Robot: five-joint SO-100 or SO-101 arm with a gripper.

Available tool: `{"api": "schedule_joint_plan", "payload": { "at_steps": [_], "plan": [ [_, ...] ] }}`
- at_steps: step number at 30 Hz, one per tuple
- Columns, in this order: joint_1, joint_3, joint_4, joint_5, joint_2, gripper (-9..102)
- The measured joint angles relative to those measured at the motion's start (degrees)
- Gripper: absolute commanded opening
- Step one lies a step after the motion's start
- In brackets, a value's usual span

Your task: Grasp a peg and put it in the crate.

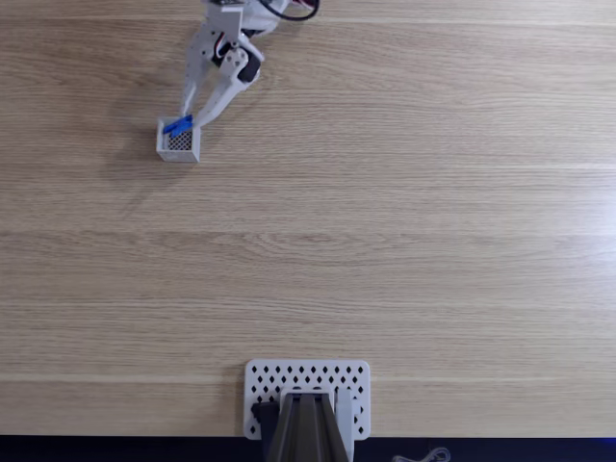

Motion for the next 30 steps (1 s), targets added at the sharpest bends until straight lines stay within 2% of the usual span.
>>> {"api": "schedule_joint_plan", "payload": {
  "at_steps": [15, 22, 24, 27, 30],
  "plan": [
    [3.3, -8.3, -0.5, 0.0, -9.3, 0],
    [3.3, -8.3, -0.5, 0.0, -9.3, 19],
    [3.3, -8.3, -0.5, 0.0, -9.3, 21],
    [3.3, -8.3, -0.5, 0.0, -9.3, 19],
    [3.3, -8.3, -0.5, 0.0, -9.3, 9]
  ]
}}
